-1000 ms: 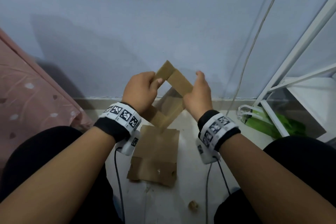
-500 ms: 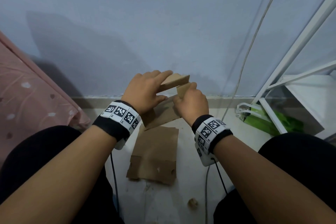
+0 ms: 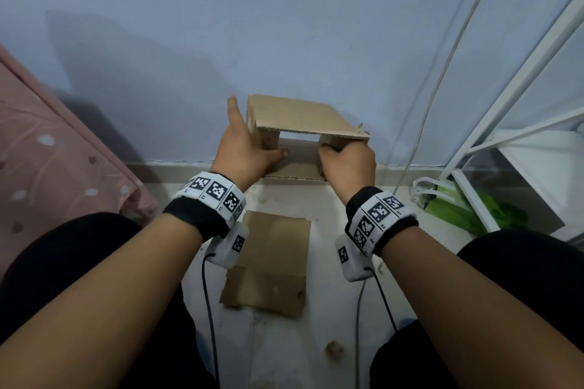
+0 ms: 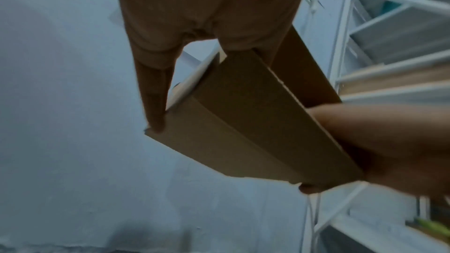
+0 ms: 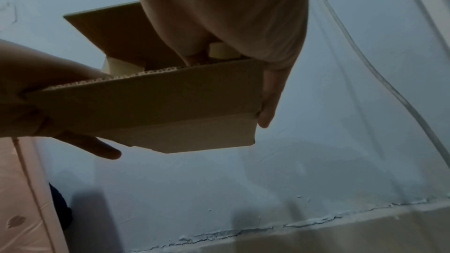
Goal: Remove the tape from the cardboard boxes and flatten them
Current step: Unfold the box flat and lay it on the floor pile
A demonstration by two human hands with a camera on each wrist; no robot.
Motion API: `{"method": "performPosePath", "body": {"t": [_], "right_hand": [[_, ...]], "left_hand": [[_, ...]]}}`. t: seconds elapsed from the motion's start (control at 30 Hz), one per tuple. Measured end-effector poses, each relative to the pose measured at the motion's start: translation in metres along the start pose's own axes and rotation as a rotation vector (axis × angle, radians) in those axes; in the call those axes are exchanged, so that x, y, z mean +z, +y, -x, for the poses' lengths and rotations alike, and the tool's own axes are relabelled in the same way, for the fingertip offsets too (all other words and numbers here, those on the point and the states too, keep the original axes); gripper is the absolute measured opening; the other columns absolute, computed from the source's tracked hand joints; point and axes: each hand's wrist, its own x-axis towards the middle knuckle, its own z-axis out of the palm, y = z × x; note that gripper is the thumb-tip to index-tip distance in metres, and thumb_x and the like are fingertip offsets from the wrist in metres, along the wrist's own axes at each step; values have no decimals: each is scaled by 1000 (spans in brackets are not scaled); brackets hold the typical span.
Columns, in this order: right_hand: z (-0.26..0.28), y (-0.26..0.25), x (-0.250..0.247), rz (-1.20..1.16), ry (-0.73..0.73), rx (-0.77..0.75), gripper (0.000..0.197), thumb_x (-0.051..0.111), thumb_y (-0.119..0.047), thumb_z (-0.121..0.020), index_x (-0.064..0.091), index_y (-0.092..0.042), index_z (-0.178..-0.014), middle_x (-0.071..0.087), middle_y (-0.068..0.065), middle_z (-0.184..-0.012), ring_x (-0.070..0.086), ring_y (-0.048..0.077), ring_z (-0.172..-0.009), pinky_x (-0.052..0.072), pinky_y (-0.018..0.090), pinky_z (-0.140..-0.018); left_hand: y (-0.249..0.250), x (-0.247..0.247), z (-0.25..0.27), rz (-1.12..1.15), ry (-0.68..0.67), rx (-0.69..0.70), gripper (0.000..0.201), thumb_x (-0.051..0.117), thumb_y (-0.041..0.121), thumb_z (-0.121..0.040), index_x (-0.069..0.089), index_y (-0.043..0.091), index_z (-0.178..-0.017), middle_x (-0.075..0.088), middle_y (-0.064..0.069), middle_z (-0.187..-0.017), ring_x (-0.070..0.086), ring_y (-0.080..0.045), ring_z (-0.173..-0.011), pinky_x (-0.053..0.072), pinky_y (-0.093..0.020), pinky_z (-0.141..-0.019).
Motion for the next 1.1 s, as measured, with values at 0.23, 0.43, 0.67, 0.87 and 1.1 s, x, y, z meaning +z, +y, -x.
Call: {"method": "performPosePath", "body": {"t": [0.23, 0.43, 0.67, 0.87, 1.1], "right_hand": [[2, -6, -11, 21, -108, -7, 37, 51, -20, -79, 53, -3, -112, 59, -1, -85, 58, 14, -73, 38, 25, -54], [9, -19, -21, -39, -104, -29, 30, 45, -9, -84, 49, -12, -114, 61, 4, -90, 63, 32, -87, 57, 42, -75], [-1, -17, -28, -185, -106, -18, 33, 43, -7, -81, 64, -22, -101, 66, 4, -93, 55, 23, -67, 42, 26, -53], [-5, -19, -37, -249, -39, 31, 25, 45, -7, -81, 48, -25, -64, 52, -6, -71, 43, 21, -61, 35, 27, -57], [0, -19, -34, -200, -137, -96, 16, 42, -3, -83, 55, -12, -82, 38, -4, -71, 32, 17, -61, 27, 21, -47]], "left_hand": [[-1, 0, 1, -66, -37, -13, 107, 73, 15, -77, 2, 18, -157, 56, 6, -85, 59, -17, -77, 45, -20, -64], [8, -3, 2, 123, -62, -30, 73, 65, 5, -88, 23, 15, -146, 55, -1, -96, 62, 2, -52, 41, -6, -40], [7, -4, 1, 404, -168, -126, 28, 48, 3, -87, 30, 20, -99, 46, -11, -92, 66, -24, -67, 61, -36, -60], [8, -3, -6, 487, -135, -133, 24, 38, 9, -76, 53, 17, -94, 49, -2, -85, 51, -24, -71, 52, -34, -65], [11, -7, -11, 769, 28, -291, 9, 43, 6, -60, 40, 13, -65, 41, -3, -67, 40, -18, -58, 39, -25, -53]]}}
